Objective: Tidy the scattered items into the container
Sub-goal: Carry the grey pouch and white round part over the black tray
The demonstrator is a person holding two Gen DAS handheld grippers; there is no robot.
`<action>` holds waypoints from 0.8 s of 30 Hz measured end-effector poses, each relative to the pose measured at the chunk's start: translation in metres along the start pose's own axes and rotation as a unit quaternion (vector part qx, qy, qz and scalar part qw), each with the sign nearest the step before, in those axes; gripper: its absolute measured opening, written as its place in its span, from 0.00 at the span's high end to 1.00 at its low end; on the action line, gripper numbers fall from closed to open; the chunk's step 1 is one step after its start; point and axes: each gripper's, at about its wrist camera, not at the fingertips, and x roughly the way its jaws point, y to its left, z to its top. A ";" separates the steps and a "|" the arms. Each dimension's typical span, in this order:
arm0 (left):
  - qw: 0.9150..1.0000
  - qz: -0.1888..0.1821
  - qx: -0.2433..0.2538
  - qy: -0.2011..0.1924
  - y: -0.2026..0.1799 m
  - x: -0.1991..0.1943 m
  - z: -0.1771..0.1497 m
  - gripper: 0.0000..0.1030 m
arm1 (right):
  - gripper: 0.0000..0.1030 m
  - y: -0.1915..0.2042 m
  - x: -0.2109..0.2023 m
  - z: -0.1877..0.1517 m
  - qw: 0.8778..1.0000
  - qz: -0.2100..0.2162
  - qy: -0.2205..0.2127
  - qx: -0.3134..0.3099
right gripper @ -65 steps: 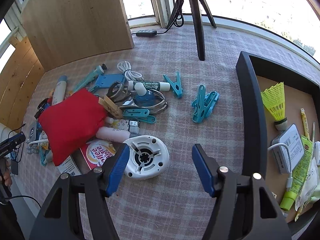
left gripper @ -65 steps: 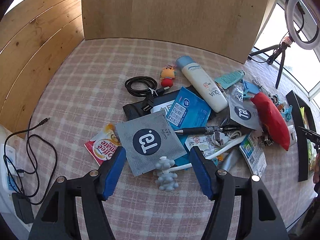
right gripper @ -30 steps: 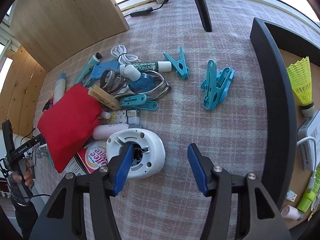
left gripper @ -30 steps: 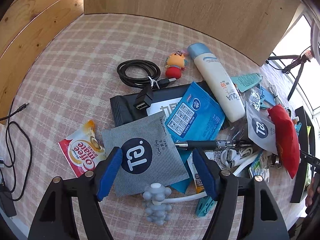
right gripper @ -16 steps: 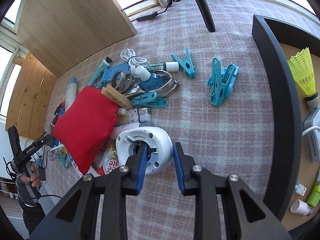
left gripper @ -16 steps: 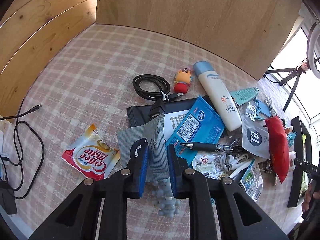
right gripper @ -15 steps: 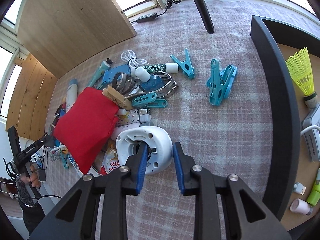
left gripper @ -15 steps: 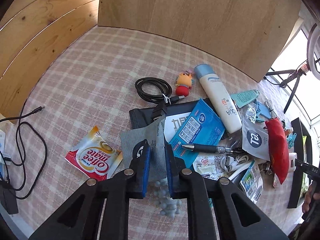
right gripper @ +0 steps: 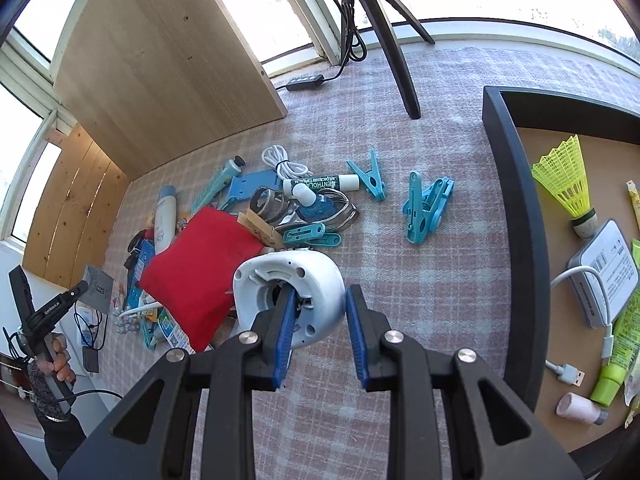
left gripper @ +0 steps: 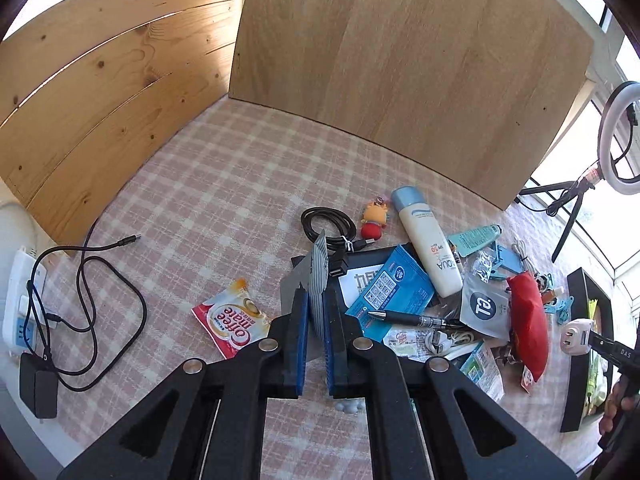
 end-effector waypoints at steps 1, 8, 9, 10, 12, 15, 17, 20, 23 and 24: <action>1.000 -0.003 0.003 -0.005 0.000 -0.006 0.001 0.94 | 0.76 0.000 -0.003 0.000 1.000 0.001 -0.002 -0.001; 0.999 -0.030 0.034 -0.022 -0.036 -0.037 -0.002 0.94 | 0.76 -0.004 -0.024 -0.004 1.000 0.005 -0.017 -0.004; 0.998 -0.037 0.040 -0.023 -0.045 -0.040 -0.004 0.94 | 0.76 -0.007 -0.028 -0.005 1.000 0.005 -0.018 -0.003; 0.998 -0.043 0.047 -0.023 -0.055 -0.042 -0.006 0.94 | 0.76 -0.010 -0.032 -0.007 1.000 0.004 -0.020 -0.002; 0.996 -0.058 0.062 -0.024 -0.076 -0.047 -0.010 0.94 | 0.76 -0.016 -0.042 -0.009 1.000 0.001 -0.024 -0.002; 0.993 -0.081 0.088 -0.023 -0.113 -0.053 -0.019 0.94 | 0.76 -0.031 -0.060 -0.012 0.999 -0.006 -0.035 0.003; 0.989 -0.098 0.106 -0.019 -0.140 -0.057 -0.025 0.94 | 0.76 -0.044 -0.072 -0.014 0.999 -0.011 -0.043 0.010; 0.984 -0.121 0.132 -0.014 -0.181 -0.059 -0.034 0.94 | 0.76 -0.065 -0.092 -0.018 0.998 -0.019 -0.055 0.021; 0.977 -0.147 0.154 -0.008 -0.222 -0.060 -0.045 0.94 | 0.76 -0.091 -0.113 -0.022 0.997 -0.031 -0.067 0.031; 0.975 -0.156 0.161 -0.007 -0.236 -0.060 -0.048 0.94 | 0.76 -0.099 -0.120 -0.024 0.996 -0.035 -0.070 0.035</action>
